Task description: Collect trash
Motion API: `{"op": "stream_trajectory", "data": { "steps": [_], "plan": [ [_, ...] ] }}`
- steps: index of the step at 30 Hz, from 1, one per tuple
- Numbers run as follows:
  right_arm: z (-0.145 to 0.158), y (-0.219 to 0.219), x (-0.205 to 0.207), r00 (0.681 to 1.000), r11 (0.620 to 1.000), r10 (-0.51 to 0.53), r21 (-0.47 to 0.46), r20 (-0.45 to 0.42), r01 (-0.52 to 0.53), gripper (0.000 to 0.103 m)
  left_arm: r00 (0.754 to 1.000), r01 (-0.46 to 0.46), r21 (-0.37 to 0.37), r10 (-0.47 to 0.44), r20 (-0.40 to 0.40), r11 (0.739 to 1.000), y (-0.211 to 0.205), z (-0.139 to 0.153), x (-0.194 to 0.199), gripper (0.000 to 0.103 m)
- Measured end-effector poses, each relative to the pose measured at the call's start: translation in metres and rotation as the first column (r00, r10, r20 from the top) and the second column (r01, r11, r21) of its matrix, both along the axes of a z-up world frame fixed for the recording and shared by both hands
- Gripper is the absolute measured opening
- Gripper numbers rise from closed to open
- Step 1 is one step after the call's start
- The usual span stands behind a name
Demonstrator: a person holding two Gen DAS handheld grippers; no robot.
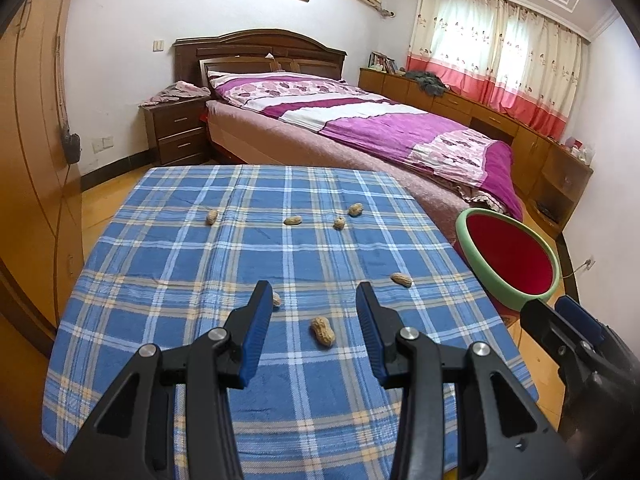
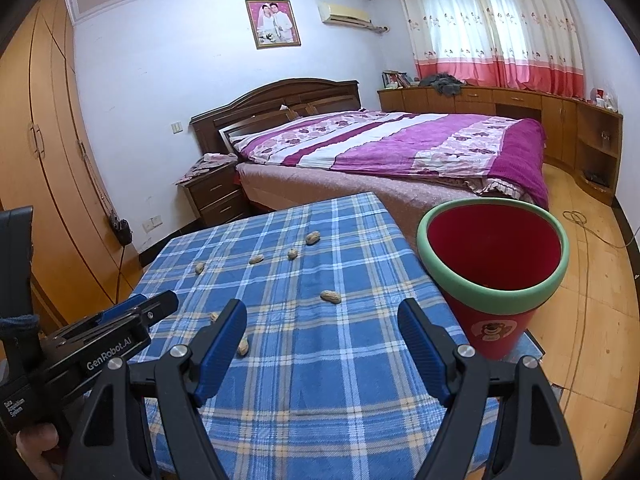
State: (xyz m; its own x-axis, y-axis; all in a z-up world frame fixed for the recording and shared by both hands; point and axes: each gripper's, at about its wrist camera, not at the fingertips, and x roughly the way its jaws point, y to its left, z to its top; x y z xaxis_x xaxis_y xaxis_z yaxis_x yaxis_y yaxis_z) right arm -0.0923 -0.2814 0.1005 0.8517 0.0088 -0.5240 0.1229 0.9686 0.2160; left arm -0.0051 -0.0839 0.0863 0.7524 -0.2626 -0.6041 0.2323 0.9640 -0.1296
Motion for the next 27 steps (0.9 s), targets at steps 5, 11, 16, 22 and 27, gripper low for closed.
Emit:
{"op": "stream_trajectory", "data": {
  "steps": [5,11,16,22,27],
  "plan": [
    [-0.0002,0.0007,-0.0008,1.000,1.000,0.000,0.000,0.000,0.000,0.080,1.000,-0.004,-0.001,0.004,0.010,1.000,0.0008,0.0022,-0.0032,0.043],
    [-0.0002,0.0011,-0.0010,1.000,1.000,0.001,0.000,0.000,-0.001,0.080,1.000,-0.004,-0.001,0.004,0.013,1.000,0.0010,0.0030,-0.0050,0.043],
    [-0.0002,0.0015,-0.0012,1.000,1.000,0.001,0.001,-0.002,-0.001,0.080,1.000,-0.004,0.001,0.004,0.013,1.000,0.0010,0.0029,-0.0049,0.043],
    [-0.0007,0.0037,-0.0042,1.000,1.000,0.004,0.003,-0.005,-0.004,0.080,1.000,-0.006,0.001,0.006,0.013,1.000,0.0016,0.0025,-0.0056,0.043],
    [-0.0009,0.0030,-0.0033,1.000,1.000,0.004,0.004,-0.005,-0.004,0.080,1.000,-0.006,0.003,0.006,0.013,1.000,0.0016,0.0027,-0.0057,0.043]
  ]
}}
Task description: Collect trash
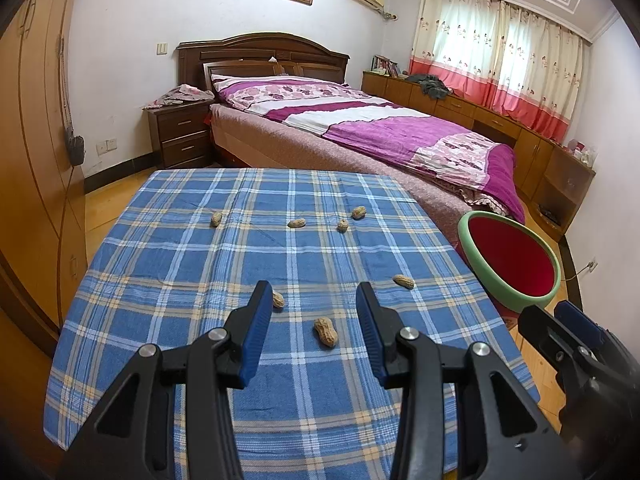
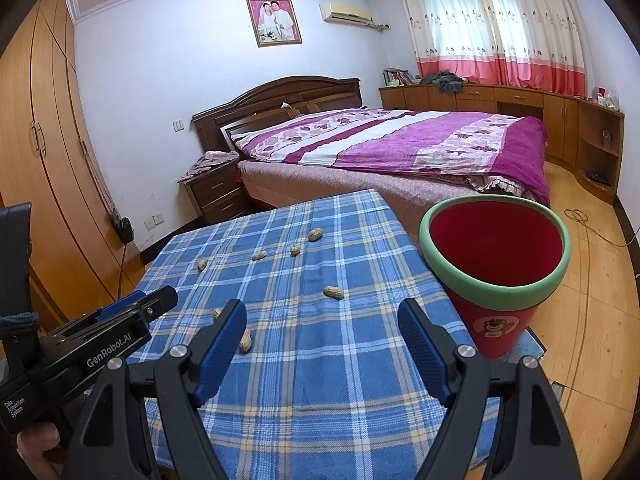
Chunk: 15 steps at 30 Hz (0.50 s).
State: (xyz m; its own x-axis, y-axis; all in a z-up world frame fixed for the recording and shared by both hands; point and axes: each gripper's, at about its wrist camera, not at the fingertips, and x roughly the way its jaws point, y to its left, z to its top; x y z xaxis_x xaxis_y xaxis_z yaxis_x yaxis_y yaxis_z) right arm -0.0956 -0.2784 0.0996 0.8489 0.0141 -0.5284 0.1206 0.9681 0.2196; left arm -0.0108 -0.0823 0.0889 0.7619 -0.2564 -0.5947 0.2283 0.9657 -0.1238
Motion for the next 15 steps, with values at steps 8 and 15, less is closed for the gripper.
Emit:
{"op": "stream_trajectory", "data": {
  "steps": [8,15],
  "plan": [
    [-0.0004,0.0012,-0.0007,1.000,1.000,0.001,0.001,-0.001,-0.001,0.080,1.000,0.000,-0.001,0.000,-0.001,1.000,0.0000,0.0001,0.0001,0.043],
    [-0.0002,0.0009,-0.0005,1.000,1.000,0.001,0.001,-0.002,-0.001,0.080,1.000,0.000,-0.001,0.000,0.000,1.000,0.0001,0.0005,0.0000,0.043]
  ]
}}
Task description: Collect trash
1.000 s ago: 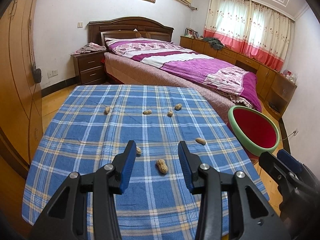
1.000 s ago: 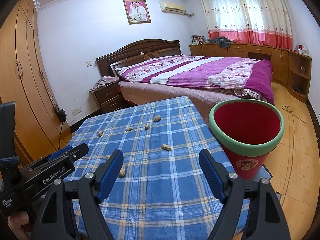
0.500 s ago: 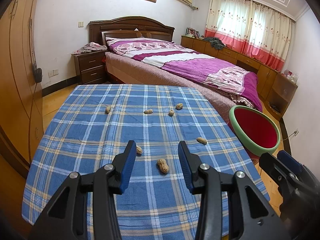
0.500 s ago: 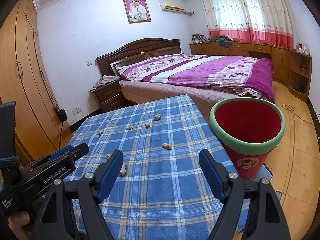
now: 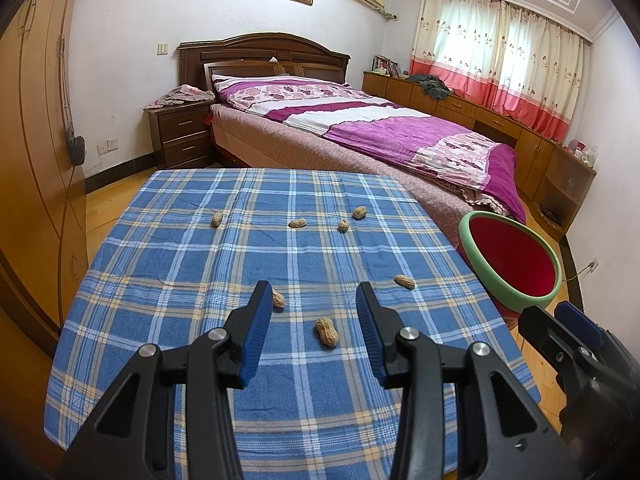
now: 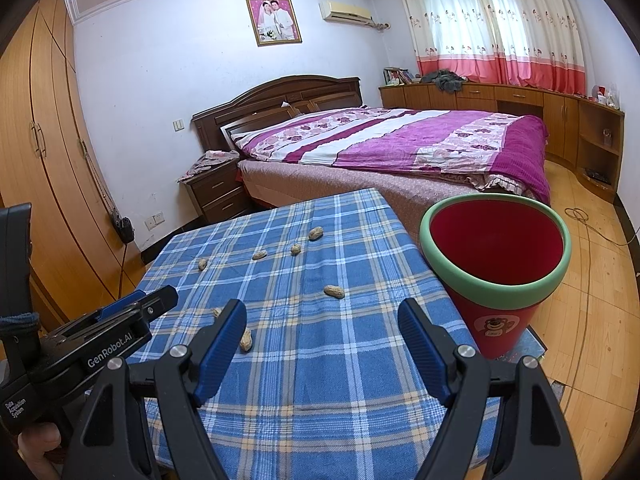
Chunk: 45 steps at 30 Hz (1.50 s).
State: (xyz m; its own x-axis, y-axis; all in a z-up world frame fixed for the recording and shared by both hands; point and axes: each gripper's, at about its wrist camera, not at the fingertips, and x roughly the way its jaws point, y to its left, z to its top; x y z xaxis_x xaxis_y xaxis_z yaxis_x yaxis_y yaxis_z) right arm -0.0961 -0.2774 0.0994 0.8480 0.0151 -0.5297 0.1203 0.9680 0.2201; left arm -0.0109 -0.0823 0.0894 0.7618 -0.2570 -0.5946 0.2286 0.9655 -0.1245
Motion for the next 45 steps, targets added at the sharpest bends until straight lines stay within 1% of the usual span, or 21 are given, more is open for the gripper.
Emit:
{"op": "stream_trajectory", "data": {
  "steps": [20,39,45],
  "plan": [
    [0.0003,0.0000,-0.0001,1.000,1.000,0.000,0.001,0.001,0.000,0.080,1.000,-0.001,-0.001,0.001,0.002,1.000,0.0009,0.0005,0.0006,0.043],
    [0.0046,0.0027,0.0006,1.000,1.000,-0.002,0.000,0.006,0.002,0.080,1.000,-0.003,0.006,0.003,0.020,1.000,0.0034,0.0084,0.0039,0.043],
    [0.0042,0.0021,0.0004,1.000,1.000,-0.002,0.000,0.007,0.002,0.080,1.000,-0.001,0.004,0.001,0.013,1.000,0.0033,0.0079,0.0035,0.043]
  ]
}}
